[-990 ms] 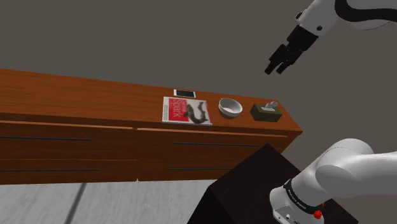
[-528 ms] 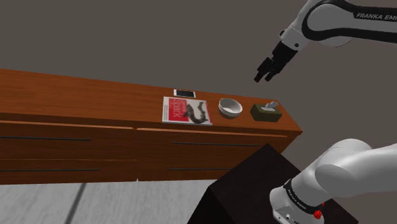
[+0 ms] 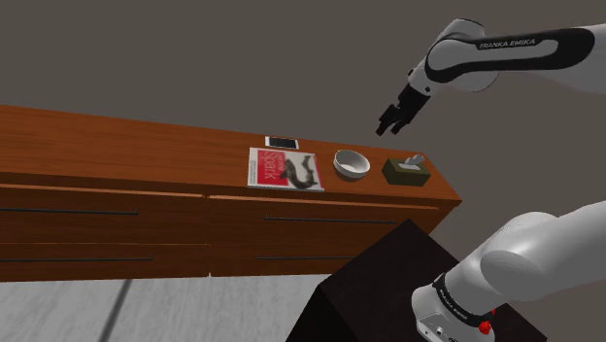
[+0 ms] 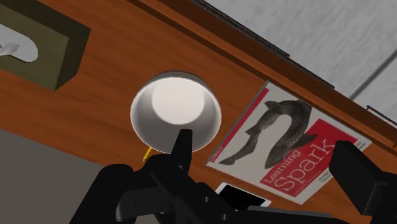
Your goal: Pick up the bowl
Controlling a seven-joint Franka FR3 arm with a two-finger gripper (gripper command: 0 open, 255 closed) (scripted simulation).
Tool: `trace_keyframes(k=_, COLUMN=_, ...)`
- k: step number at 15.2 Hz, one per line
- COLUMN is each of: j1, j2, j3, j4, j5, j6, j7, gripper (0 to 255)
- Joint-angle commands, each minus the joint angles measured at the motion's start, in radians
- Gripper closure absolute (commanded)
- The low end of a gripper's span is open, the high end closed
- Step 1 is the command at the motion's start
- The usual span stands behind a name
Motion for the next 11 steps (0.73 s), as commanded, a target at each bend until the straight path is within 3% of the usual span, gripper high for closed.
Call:
trace_keyframes(k=1, j1=-0.002, j2=0.064, j3=-0.03, j4=0.011, j5=0.014, j6=0.043, j7=-0.044, gripper=0)
trace_keyframes(k=11, j1=-0.011, j2=0.447, j3=-0.12, j4=0.163, j5=0.188, j6=0.197, j7=-0.278, gripper=0)
